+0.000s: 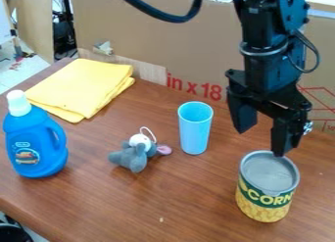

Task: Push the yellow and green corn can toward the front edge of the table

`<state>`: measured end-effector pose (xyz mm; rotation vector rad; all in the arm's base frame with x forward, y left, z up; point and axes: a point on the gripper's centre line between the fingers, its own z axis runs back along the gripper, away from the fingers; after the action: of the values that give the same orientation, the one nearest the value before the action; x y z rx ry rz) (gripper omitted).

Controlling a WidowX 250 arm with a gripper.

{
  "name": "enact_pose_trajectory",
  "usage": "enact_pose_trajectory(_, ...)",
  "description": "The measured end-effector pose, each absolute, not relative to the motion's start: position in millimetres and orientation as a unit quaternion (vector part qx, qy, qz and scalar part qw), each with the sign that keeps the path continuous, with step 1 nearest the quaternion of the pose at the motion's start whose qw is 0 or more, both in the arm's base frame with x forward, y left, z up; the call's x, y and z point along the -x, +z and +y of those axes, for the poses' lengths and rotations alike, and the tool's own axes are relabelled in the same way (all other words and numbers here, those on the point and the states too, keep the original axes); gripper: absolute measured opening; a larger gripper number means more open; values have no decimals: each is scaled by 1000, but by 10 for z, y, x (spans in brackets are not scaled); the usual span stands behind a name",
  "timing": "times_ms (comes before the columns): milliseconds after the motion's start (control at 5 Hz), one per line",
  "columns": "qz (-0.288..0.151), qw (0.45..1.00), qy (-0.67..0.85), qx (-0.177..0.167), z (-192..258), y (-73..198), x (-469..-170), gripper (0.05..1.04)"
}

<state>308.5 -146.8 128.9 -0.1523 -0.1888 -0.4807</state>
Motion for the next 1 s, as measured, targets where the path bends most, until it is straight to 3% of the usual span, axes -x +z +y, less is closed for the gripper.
enact_pose_trajectory(400,-127,975,-181,22,-1526,1159,-3377,1003)
enact_pose_trajectory(600,-139,979,-152,11,-1572,1065,-3437,1003)
enact_pose_trajectory(800,-177,978,-110,27,-1636,1036,-3526,1003)
enact_pose_trajectory(1000,-183,979,-85,44,-1704,920,-3548,1003)
